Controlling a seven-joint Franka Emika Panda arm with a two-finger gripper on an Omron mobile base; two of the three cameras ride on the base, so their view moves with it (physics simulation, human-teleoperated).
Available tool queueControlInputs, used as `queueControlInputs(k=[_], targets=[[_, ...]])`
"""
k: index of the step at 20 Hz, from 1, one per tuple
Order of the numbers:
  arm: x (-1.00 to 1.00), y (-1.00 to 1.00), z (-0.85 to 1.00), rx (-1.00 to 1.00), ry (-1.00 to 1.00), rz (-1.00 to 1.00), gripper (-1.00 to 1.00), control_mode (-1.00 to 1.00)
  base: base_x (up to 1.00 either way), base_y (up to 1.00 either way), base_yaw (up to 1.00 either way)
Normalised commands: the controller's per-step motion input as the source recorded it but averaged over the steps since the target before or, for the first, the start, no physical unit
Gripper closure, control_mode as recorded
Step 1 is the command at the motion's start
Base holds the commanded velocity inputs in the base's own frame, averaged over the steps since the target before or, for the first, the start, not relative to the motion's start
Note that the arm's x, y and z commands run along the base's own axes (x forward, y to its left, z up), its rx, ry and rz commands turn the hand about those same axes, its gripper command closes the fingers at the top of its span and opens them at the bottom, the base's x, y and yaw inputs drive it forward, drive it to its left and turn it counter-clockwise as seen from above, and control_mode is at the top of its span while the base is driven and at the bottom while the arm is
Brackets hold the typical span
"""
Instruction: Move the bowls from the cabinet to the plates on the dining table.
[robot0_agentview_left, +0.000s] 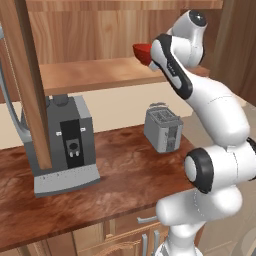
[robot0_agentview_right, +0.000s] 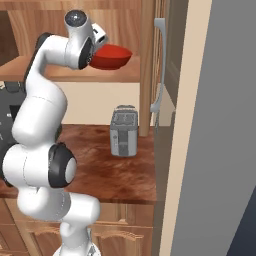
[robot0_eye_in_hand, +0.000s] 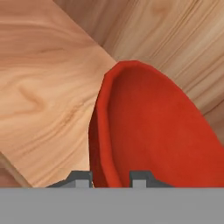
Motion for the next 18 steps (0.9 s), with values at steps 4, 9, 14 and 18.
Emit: queueControlInputs(k=[4, 9, 14, 18], targets=[[-0.58, 0.00, 0.11, -0.02, -0.01, 0.08, 1.00, -1.00, 0.00, 0.00, 0.00], [-0.68, 0.00, 0.17, -0.07, 0.00, 0.02, 1.00, -1.00, 0.00, 0.00, 0.00], [-0.56, 0.00, 0.17, -0.08, 0.00, 0.01, 1.00, -1.00, 0.00, 0.00, 0.00], [-0.44, 0.00, 0.11, -0.10, 0.00, 0.02, 1.00, -1.00, 0.00, 0.00, 0.00]])
